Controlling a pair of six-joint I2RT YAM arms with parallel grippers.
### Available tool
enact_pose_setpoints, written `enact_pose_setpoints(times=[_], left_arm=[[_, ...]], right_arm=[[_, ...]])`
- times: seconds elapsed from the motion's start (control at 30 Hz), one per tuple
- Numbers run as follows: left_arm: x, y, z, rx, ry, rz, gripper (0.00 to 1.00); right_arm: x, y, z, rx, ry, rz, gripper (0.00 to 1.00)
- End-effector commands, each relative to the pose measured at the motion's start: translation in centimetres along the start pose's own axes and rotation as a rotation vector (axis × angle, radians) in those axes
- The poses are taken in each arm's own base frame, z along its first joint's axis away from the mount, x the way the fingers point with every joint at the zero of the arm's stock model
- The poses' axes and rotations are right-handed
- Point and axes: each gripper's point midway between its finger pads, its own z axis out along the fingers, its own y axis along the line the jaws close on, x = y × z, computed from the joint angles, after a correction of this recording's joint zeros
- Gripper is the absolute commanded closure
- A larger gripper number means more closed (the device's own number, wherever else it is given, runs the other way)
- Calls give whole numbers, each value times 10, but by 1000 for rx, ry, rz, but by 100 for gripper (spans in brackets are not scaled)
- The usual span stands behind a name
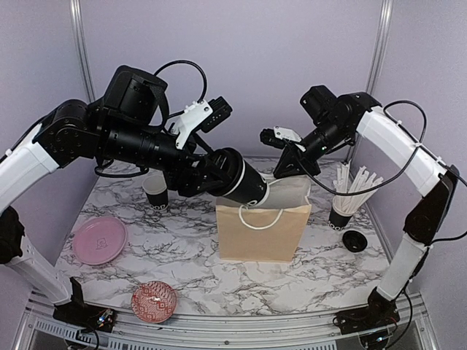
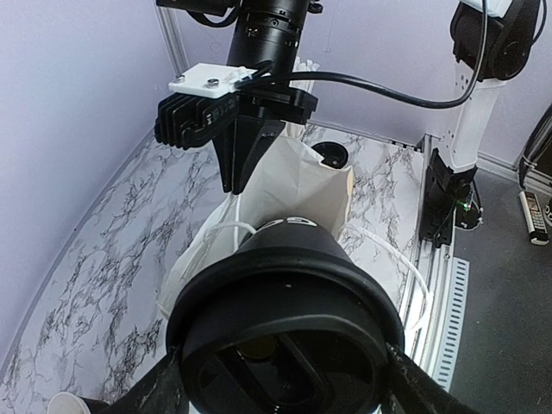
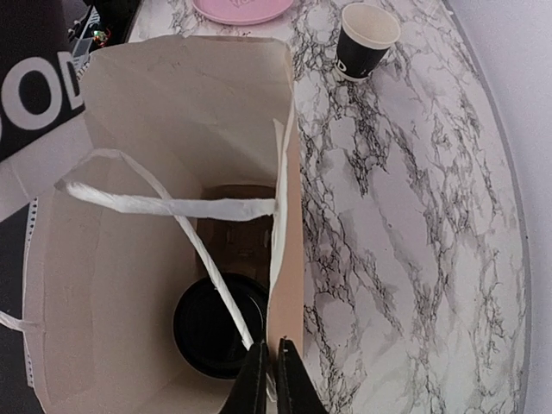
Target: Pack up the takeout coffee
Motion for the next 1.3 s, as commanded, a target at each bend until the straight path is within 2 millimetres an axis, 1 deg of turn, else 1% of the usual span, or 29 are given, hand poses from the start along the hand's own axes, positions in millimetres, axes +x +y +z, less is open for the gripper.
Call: enact_pose_setpoints(times=[0.0,0.1,0.17,0.23,0.33,0.47,0.53,0.57,0.63,0.73,0.83,0.9,1.0,1.07,1.17,1.27], left_arm=[[-22,-1,-3,-1,-64,41,42],[-19,2,7,-18,-44,60,42],[-16,1,16,-13,-22,74,42],[-12,8,23,-52,2,86,42],[-10,14,32,-82,30,113,42],[-4,24,46,-135,83,146,42],[2,29,53,-165,117,157,42],[4,31,57,-174,133,161,42],[9,34,62,-188,158,167,42],[16,37,69,-201,194,179,41],[24,38,76,-199,227,187,41],[29,36,81,-187,249,188,41],[38,33,88,-169,288,188,41],[43,31,89,-159,307,180,41],[48,29,91,-148,323,169,41],[55,27,93,-142,341,164,41]], right_arm=[[-13,-9,-7,-5,-57,17,94],[-18,-7,-9,-21,-75,21,94],[-18,-8,-8,-20,-75,23,94],[-17,-9,-8,-13,-71,24,93],[-19,-11,-14,9,-76,23,85],[-25,-23,-33,81,-115,32,71],[-26,-27,-43,110,-132,34,65],[-27,-29,-47,123,-137,33,62],[-25,-32,-55,152,-141,30,61],[-22,-44,-66,215,-150,38,59],[-16,-67,-75,307,-157,70,57],[-12,-83,-78,354,-162,93,57],[0,-106,-68,414,-136,121,57],[10,-115,-53,401,-110,135,57],[16,-112,-33,331,-99,139,58],[15,-94,-15,240,-103,120,58]])
